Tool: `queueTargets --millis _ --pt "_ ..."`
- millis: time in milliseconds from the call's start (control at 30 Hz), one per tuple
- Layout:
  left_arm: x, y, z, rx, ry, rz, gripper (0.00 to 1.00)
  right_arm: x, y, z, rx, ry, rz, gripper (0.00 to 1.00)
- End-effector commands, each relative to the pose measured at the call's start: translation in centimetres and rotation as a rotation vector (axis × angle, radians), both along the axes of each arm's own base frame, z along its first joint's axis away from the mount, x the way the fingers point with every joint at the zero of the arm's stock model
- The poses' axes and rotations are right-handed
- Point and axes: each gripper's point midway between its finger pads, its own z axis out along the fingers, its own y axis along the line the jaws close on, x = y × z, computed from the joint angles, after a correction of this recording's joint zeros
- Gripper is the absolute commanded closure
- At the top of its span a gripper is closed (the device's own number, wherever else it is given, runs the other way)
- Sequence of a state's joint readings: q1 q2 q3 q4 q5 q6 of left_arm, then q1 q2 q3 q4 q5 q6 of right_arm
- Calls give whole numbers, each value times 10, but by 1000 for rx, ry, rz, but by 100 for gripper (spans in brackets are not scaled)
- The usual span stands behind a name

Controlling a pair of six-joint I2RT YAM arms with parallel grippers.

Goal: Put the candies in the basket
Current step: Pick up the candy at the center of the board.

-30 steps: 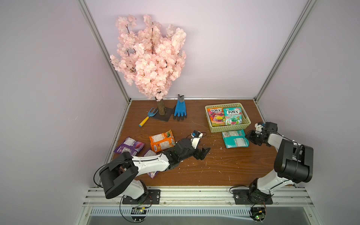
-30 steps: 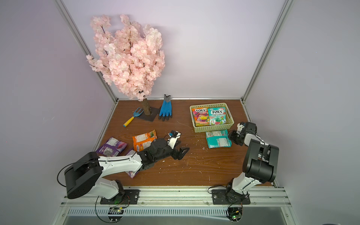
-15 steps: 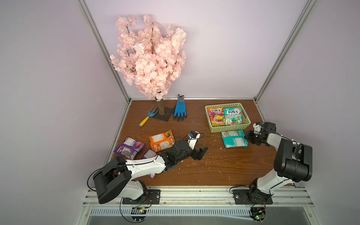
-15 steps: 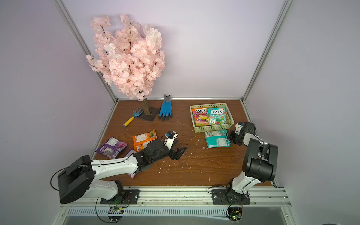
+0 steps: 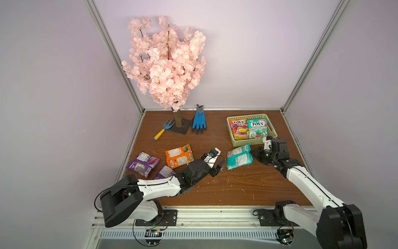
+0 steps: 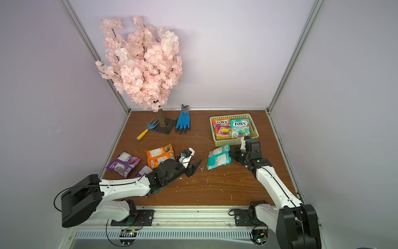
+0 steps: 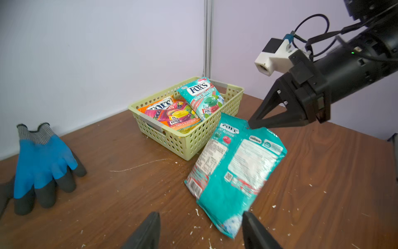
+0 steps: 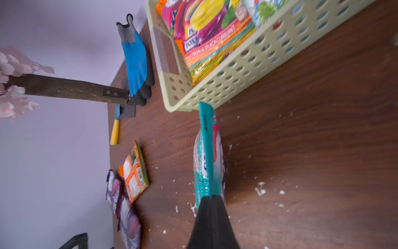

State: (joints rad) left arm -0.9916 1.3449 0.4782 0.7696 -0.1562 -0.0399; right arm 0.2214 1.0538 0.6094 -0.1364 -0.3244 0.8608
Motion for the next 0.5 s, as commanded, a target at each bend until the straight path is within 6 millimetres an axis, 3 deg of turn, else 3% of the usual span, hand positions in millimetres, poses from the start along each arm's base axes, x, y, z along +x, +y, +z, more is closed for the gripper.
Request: queueTargets --millis 0,133,233,467 --pt "1 -7 16 55 -194 2 33 6 22 39 174 -51 -136 100" --pt "-3 -24 9 182 -319 -4 22 3 49 60 213 -65 -155 100" --pt "-5 -38 10 206 -362 -10 20 0 69 73 253 -85 -165 100" --pt "6 -49 8 194 -362 34 21 -4 110 83 307 -90 -150 100"
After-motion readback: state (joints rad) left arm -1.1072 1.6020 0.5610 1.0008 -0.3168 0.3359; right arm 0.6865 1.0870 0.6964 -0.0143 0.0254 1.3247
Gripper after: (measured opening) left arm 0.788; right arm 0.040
